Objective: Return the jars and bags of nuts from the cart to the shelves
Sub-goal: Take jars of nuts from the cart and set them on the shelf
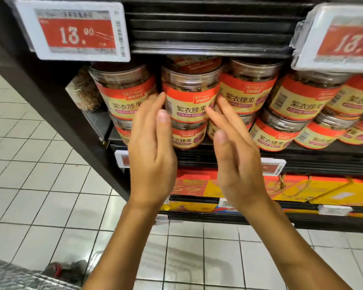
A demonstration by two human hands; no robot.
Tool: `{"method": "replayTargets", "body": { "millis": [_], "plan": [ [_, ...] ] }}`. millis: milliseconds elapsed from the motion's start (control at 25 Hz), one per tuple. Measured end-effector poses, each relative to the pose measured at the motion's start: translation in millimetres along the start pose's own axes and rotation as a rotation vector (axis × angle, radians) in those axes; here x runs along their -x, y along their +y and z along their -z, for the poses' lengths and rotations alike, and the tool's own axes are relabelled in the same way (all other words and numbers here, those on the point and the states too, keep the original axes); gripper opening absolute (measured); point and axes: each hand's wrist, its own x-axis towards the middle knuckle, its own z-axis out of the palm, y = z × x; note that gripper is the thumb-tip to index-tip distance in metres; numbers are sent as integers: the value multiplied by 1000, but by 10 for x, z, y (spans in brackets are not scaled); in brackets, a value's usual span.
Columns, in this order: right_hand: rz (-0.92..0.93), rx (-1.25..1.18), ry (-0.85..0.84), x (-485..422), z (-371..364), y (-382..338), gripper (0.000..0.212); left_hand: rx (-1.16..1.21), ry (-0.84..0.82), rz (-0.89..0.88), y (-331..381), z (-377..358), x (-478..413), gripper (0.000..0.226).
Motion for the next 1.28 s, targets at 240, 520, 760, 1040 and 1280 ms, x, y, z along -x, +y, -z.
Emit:
{"method": "replayTargets", "body": {
  "millis": [240, 520, 760, 1040, 1280],
  "plan": [
    [3, -4, 37, 36, -72, 33, 48, -10, -7, 12, -87, 2, 60, 41],
    [-18, 4, 56, 111, 11, -127, 44, -47, 18, 139, 85, 203, 222, 37],
    [-16, -16, -290, 552, 170, -939, 36, 141, 146, 597, 844, 1077, 1007, 26],
    [-136, -325, -940, 1403, -220, -2059, 23, 142, 548, 857, 1848, 2183, 2439, 23],
    [-2, -496, -1313, 2279, -1261, -3086, 22, 218, 1099, 828, 2300, 3355, 3416, 23]
  ]
}}
